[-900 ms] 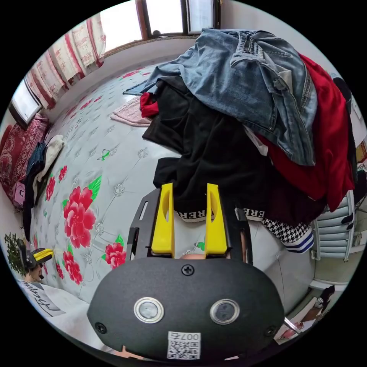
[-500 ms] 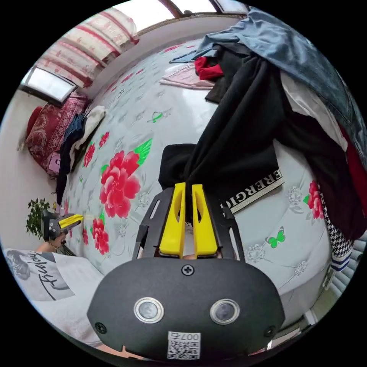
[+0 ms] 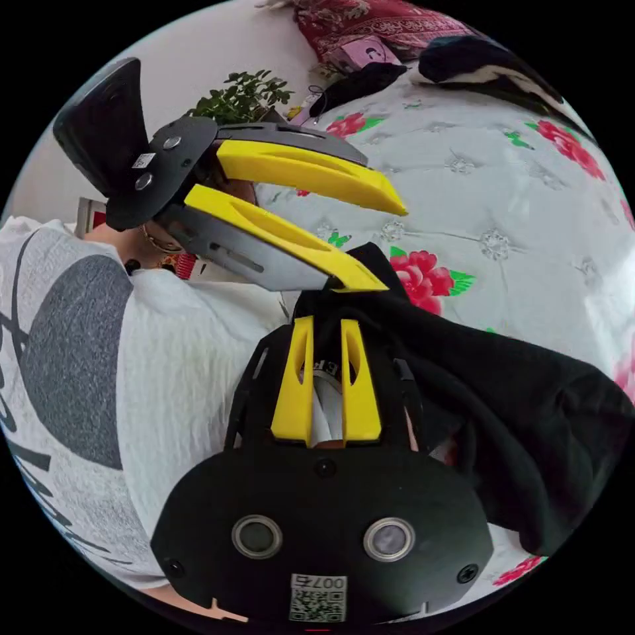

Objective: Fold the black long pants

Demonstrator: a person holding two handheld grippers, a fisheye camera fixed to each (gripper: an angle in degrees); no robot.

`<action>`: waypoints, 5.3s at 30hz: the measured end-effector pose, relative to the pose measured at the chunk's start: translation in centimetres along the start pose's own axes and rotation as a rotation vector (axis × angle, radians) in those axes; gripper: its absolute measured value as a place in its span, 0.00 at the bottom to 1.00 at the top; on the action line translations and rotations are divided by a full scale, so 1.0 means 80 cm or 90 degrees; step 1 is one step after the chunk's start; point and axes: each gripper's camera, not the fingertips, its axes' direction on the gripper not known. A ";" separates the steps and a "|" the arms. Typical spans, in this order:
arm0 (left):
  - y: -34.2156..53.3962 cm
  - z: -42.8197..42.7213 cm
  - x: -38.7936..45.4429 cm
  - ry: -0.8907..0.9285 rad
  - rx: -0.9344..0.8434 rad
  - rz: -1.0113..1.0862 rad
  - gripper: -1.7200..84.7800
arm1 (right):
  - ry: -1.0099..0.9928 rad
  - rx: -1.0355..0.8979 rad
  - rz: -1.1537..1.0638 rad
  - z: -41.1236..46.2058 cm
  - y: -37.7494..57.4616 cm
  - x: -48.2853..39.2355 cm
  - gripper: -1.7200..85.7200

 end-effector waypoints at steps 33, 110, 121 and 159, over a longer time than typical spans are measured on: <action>0.183 0.033 -0.119 -0.253 -0.169 -0.301 0.07 | 0.440 0.187 0.486 -0.116 0.122 0.071 0.10; 0.260 -0.042 -0.316 -0.082 -0.135 -0.613 0.05 | 0.362 0.130 0.527 -0.248 -0.026 0.210 0.10; 0.255 -0.033 -0.320 -0.084 -0.138 -0.610 0.02 | 0.476 0.553 0.350 -0.396 0.123 0.050 0.03; 0.312 -0.026 -0.335 -0.045 -0.060 -0.653 0.09 | 0.388 0.270 0.524 -0.134 0.210 0.036 0.06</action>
